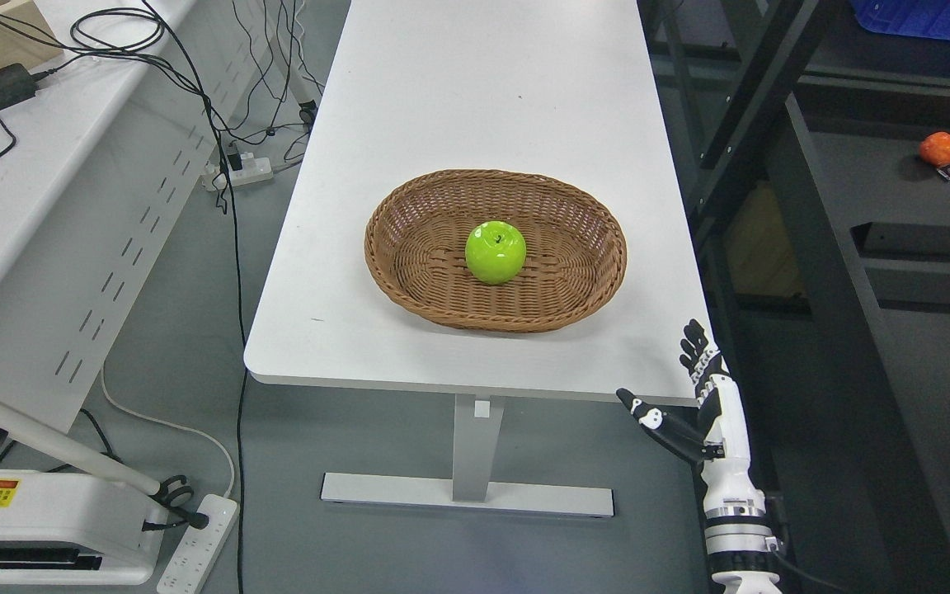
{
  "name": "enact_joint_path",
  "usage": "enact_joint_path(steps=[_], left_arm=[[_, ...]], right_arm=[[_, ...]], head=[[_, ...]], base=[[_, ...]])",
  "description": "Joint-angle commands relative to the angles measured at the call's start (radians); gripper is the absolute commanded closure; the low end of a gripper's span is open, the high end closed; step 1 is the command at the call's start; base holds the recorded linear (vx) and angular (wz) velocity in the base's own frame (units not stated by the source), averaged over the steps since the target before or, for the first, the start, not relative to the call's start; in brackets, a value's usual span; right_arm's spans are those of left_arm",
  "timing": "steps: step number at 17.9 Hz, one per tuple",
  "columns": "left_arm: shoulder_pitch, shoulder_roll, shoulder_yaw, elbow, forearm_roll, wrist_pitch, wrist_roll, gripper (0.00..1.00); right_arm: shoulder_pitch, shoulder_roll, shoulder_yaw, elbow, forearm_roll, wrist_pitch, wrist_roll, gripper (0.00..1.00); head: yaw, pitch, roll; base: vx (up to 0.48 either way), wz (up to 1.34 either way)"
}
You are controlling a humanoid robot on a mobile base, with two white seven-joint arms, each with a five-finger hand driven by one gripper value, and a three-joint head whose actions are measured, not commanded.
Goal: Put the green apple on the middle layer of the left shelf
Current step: 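Reach the right hand toward the green apple in the wicker basket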
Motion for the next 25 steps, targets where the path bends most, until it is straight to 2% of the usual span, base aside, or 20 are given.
enact_joint_path(steps=[1, 4, 7, 13, 16, 18, 20, 22, 25], left_arm=[[0.000, 0.017, 0.000, 0.000, 0.000, 0.002, 0.000, 0.00], [0.000, 0.017, -0.003, 0.000, 0.000, 0.002, 0.000, 0.00], [0.000, 0.017, 0.000, 0.000, 0.000, 0.002, 0.000, 0.00], [0.000, 0.017, 0.000, 0.000, 0.000, 0.000, 0.000, 0.00], [0.000, 0.017, 0.000, 0.000, 0.000, 0.000, 0.000, 0.00], [0.000, 0.017, 0.000, 0.000, 0.000, 0.000, 0.000, 0.00], [0.000, 0.017, 0.000, 0.000, 0.000, 0.002, 0.000, 0.00], [0.000, 0.017, 0.000, 0.000, 0.000, 0.002, 0.000, 0.00], [0.000, 0.017, 0.000, 0.000, 0.000, 0.000, 0.000, 0.00]], right_arm=[[0.000, -0.017, -0.024, -0.001, -0.001, -0.001, 0.003, 0.00], [-0.006, -0.017, -0.043, -0.001, -0.002, -0.011, 0.006, 0.00], [-0.070, -0.023, -0.143, -0.003, -0.003, -0.031, 0.007, 0.00], [-0.190, -0.231, -0.315, -0.004, -0.003, -0.031, 0.001, 0.00], [-0.230, -0.305, -0.301, -0.004, 0.018, -0.032, 0.018, 0.01], [-0.259, -0.354, -0.226, -0.004, 0.125, -0.032, 0.071, 0.01], [-0.265, -0.368, -0.165, -0.006, 0.228, -0.034, 0.093, 0.01], [-0.265, -0.397, -0.142, -0.006, 0.229, -0.040, 0.134, 0.01], [-0.270, -0.393, -0.076, -0.006, 0.227, -0.067, 0.187, 0.01]], head=[[0.0000, 0.000, 0.000], [0.0000, 0.000, 0.000], [0.0000, 0.000, 0.000], [0.0000, 0.000, 0.000], [0.0000, 0.000, 0.000], [0.0000, 0.000, 0.000], [0.0000, 0.000, 0.000], [0.0000, 0.000, 0.000], [0.0000, 0.000, 0.000]], base=[[0.085, 0.00], [0.050, 0.01], [0.027, 0.02], [0.000, 0.00], [0.000, 0.00], [0.000, 0.00], [0.005, 0.00], [0.017, 0.02], [0.030, 0.05]])
